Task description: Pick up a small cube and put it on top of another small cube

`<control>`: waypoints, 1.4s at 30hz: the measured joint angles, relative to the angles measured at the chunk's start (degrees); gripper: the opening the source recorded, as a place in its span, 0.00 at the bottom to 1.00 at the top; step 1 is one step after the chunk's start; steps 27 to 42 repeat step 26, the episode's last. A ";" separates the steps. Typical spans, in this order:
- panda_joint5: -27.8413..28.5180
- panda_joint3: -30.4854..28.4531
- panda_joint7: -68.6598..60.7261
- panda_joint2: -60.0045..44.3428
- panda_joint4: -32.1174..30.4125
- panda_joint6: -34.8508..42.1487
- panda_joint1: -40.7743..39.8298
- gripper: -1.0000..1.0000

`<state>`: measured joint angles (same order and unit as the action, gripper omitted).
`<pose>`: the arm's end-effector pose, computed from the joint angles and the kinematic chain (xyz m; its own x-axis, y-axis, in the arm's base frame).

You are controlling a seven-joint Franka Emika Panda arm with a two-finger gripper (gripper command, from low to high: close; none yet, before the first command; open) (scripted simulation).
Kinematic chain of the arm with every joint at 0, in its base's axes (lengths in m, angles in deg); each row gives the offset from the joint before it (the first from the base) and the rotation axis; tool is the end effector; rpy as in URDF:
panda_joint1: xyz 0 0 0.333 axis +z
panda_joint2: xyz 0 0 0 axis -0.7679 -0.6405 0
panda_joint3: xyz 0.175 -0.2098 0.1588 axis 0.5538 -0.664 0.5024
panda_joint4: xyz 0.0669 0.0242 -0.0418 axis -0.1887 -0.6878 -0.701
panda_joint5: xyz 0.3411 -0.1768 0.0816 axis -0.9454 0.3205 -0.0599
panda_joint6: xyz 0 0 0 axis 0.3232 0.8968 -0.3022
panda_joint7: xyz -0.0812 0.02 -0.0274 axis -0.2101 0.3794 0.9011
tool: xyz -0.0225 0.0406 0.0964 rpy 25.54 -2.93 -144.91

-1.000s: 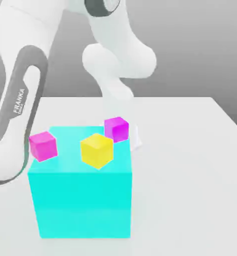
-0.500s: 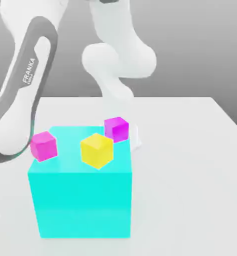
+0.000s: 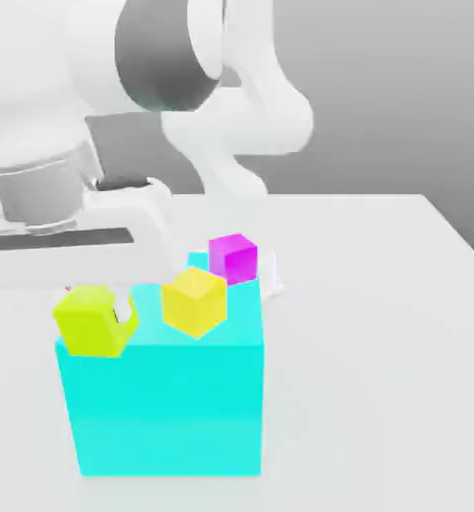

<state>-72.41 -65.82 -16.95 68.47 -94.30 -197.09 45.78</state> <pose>0.4602 -0.1252 0.3888 0.5410 -0.8266 -0.1552 -0.8410 -0.5314 -0.1016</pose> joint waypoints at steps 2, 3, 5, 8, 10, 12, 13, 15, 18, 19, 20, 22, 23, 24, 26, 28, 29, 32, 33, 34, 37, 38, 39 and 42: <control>0.85 1.23 1.19 4.14 -2.18 1.80 0.42 0.00; 1.28 1.85 1.77 6.21 -3.26 2.73 0.65 0.00; 2.06 3.25 2.91 10.35 -5.45 4.52 1.00 0.00; 3.12 5.49 4.49 16.55 -8.71 7.25 1.36 0.00; 3.81 6.95 5.51 20.70 -10.90 9.05 1.62 0.00; 4.45 8.43 6.49 24.84 -13.07 10.87 1.84 0.00; 4.76 9.17 6.96 26.92 -14.16 11.78 1.96 0.00; 5.34 10.64 7.85 31.09 -16.31 13.64 2.19 0.00; 7.13 13.22 10.58 37.39 -21.17 13.72 1.04 0.00; 7.45 13.74 11.13 38.04 -22.96 12.27 0.72 0.00; 7.52 14.09 11.36 37.96 -24.69 10.30 0.52 0.00; 7.40 14.52 11.45 36.90 -28.10 5.72 0.34 0.00; 7.29 14.68 11.42 36.22 -29.73 3.39 0.29 1.00; 7.28 14.68 11.42 36.22 -29.73 3.39 0.29 1.00; 7.28 14.68 11.42 36.22 -29.73 3.39 0.29 1.00; 7.28 14.68 11.42 36.22 -29.73 3.39 0.29 1.00; 7.28 14.68 11.42 36.22 -29.73 3.39 0.29 1.00; 7.28 14.68 11.42 36.22 -29.73 3.39 0.29 1.00; 7.28 14.68 11.42 36.22 -29.73 3.39 0.29 1.00; 7.28 14.68 11.42 36.22 -29.73 3.39 0.29 1.00; 7.28 14.68 11.42 36.22 -29.73 3.39 0.29 1.00; 7.28 14.68 11.42 36.22 -29.73 3.39 0.29 1.00; 7.28 14.68 11.42 36.22 -29.73 3.39 0.29 1.00; 7.28 14.68 11.42 36.22 -29.73 3.39 0.29 1.00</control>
